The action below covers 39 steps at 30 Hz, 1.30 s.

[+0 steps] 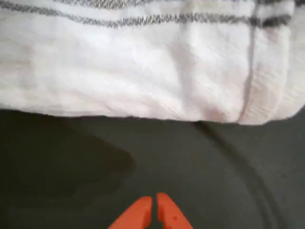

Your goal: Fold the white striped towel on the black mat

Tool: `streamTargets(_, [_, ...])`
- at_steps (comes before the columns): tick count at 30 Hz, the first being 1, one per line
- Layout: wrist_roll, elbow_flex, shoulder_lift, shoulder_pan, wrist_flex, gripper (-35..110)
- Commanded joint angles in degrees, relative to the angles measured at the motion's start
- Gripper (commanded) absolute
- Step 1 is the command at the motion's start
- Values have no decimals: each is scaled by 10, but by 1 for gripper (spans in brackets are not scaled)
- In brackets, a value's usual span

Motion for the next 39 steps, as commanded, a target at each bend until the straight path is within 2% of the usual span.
streamTargets(1, [-8,30,73,-2,15,0])
streamTargets(13, [-33,152,261,32,54,0])
streamTargets(20, [-29,186,340,21,116,0])
streamTargets(29, [-31,186,365,25,217,0])
streamTargets(39, [-24,186,365,36,222,0])
